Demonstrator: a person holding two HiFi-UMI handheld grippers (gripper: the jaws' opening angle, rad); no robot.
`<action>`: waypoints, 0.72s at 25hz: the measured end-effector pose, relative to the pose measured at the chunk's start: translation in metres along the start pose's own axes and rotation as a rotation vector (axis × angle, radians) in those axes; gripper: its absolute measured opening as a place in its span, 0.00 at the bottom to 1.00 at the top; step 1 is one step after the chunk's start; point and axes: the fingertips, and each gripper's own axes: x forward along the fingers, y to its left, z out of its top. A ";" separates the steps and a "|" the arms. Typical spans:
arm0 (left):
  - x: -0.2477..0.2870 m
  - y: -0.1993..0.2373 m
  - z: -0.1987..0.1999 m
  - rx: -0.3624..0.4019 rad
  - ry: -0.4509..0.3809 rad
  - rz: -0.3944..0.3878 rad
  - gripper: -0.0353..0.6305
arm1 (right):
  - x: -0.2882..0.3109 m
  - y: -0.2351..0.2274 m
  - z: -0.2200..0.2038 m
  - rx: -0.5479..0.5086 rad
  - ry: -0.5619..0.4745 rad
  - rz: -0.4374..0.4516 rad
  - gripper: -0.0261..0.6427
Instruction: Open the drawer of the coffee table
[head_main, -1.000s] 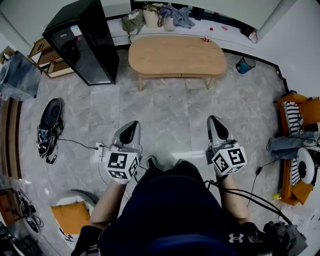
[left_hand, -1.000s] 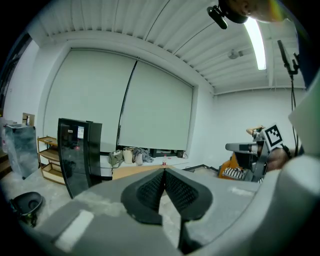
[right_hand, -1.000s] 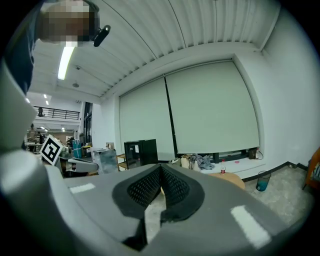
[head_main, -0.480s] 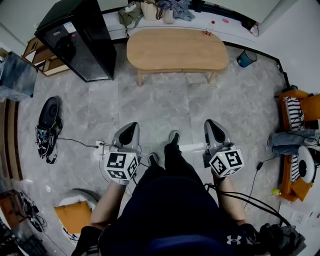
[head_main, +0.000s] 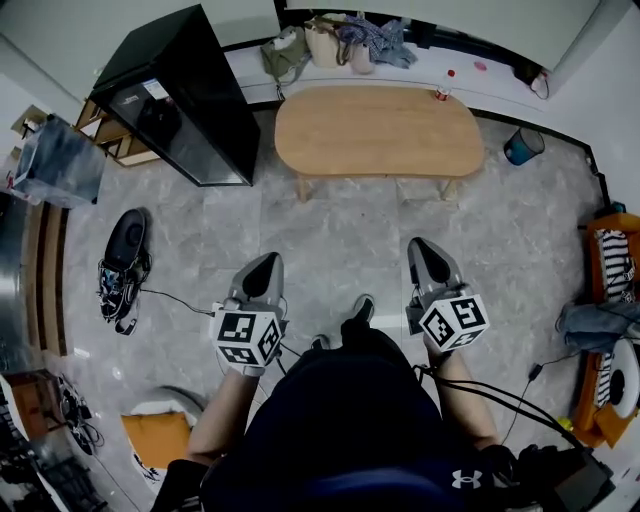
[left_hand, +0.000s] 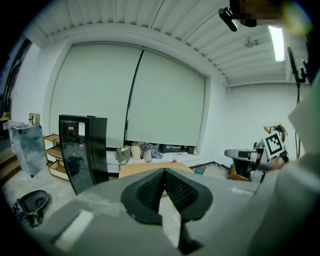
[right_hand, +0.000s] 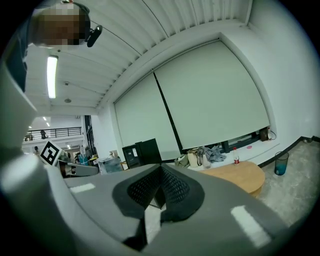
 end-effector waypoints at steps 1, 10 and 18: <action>0.007 -0.004 0.005 -0.002 0.000 0.000 0.06 | 0.005 -0.009 0.003 0.005 -0.001 0.004 0.04; 0.045 -0.021 0.014 0.021 0.026 0.038 0.06 | 0.035 -0.058 0.010 0.054 0.003 0.036 0.04; 0.072 -0.016 0.016 0.010 0.049 0.048 0.06 | 0.053 -0.072 0.009 0.049 0.049 0.053 0.04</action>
